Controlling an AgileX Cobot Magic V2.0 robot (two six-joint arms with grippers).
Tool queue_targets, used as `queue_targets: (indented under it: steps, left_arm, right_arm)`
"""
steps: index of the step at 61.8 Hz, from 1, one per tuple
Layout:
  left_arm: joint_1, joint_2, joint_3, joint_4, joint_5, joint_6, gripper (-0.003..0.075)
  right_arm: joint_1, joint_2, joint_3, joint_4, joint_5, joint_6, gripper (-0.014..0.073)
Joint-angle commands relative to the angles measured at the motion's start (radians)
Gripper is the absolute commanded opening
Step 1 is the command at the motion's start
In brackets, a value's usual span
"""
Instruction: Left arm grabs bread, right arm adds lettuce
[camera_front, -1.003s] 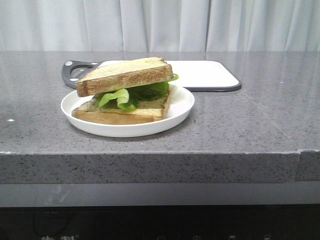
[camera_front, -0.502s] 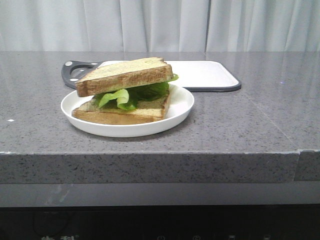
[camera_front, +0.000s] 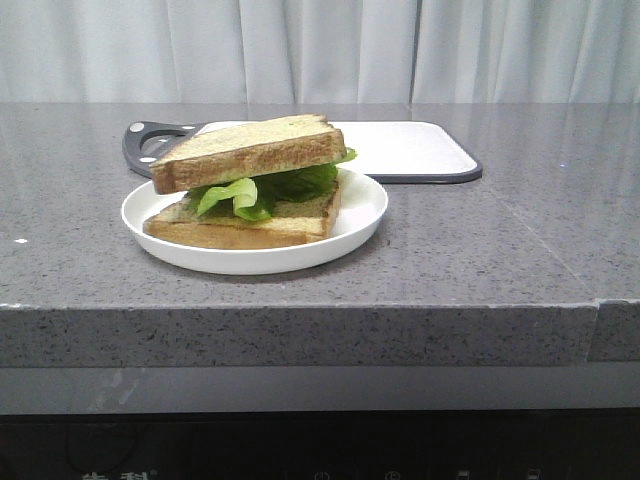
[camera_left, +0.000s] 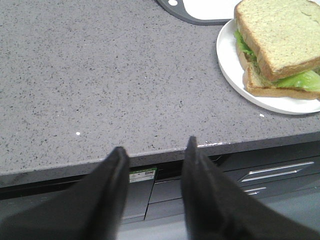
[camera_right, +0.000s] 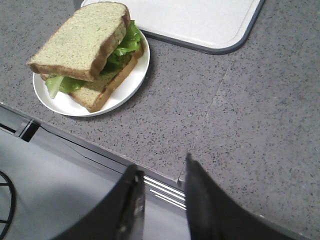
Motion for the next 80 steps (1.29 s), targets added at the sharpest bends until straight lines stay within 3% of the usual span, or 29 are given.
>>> queue_targets:
  steps: [1,6,8,46,67,80]
  left_arm:
    - [0.001,0.007,-0.025,-0.018,-0.087,-0.011,0.008]
    - [0.001,0.007,-0.023,-0.018,-0.097,-0.011,0.0001]
    - [0.001,0.007,-0.023,-0.018,-0.099,-0.011,-0.0021]
    - [0.001,-0.004,-0.02,0.003,-0.139,-0.011,-0.002]
    - [0.001,-0.273,0.282,0.057,-0.559,-0.009,-0.002]
    - [0.001,-0.371,0.469,0.095,-0.704,-0.056,-0.002]
  right_arm:
    - [-0.006,-0.003,-0.023,0.025,-0.046,-0.004,0.0016]
    - [-0.006,-0.003,-0.023,0.025,-0.041,-0.004,-0.0069]
    - [-0.006,-0.003,-0.02,0.025,-0.041,-0.004,-0.0064]
    - [-0.006,-0.003,-0.018,0.024,-0.034,-0.004,-0.0067]
    - [-0.006,-0.003,-0.018,0.024,-0.033,-0.004,-0.0067]
    - [-0.006,-0.003,-0.018,0.024,-0.033,-0.004,-0.0067]
